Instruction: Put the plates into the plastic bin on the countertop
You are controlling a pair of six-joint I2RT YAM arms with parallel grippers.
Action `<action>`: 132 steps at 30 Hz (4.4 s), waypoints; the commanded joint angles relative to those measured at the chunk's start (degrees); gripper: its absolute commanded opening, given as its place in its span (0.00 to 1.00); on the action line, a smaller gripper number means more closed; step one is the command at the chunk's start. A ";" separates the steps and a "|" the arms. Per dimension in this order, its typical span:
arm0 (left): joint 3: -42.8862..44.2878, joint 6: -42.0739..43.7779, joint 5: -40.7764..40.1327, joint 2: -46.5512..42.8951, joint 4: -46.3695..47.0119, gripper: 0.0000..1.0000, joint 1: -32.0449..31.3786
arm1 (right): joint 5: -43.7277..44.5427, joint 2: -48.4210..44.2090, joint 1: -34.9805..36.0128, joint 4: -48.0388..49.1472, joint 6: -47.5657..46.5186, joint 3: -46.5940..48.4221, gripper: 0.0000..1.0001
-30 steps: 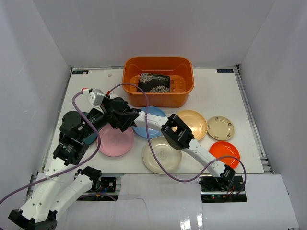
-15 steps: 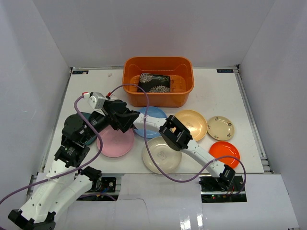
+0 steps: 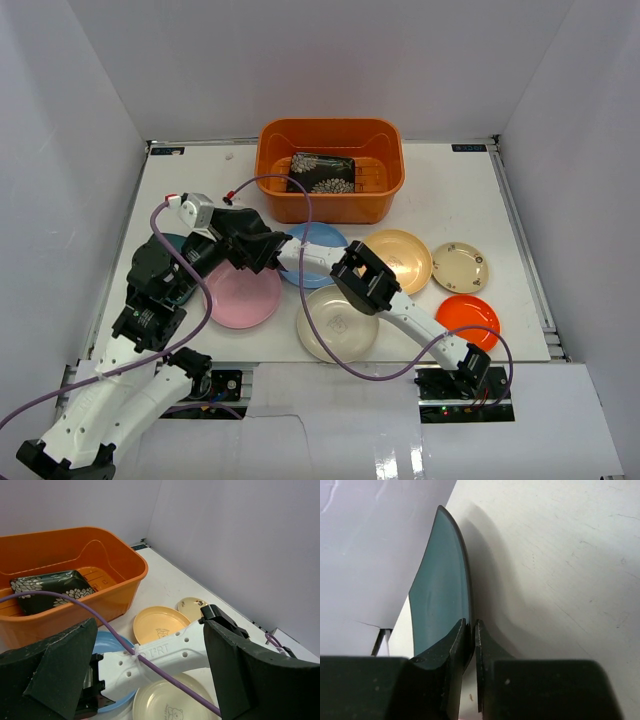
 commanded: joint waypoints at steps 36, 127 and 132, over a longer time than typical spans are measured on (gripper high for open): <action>24.51 -1.51 -26.10 3.87 -10.88 0.98 -0.19 | 5.65 -42.20 -17.51 28.00 14.20 -26.08 0.08; -2.47 -10.21 -8.43 21.09 -27.41 0.85 -0.27 | 20.60 -79.75 -21.24 -19.02 -31.95 -73.64 0.31; -2.38 -9.69 -7.81 23.81 -29.78 0.71 -0.54 | 21.91 -82.39 -17.63 -25.96 -32.56 -80.31 0.57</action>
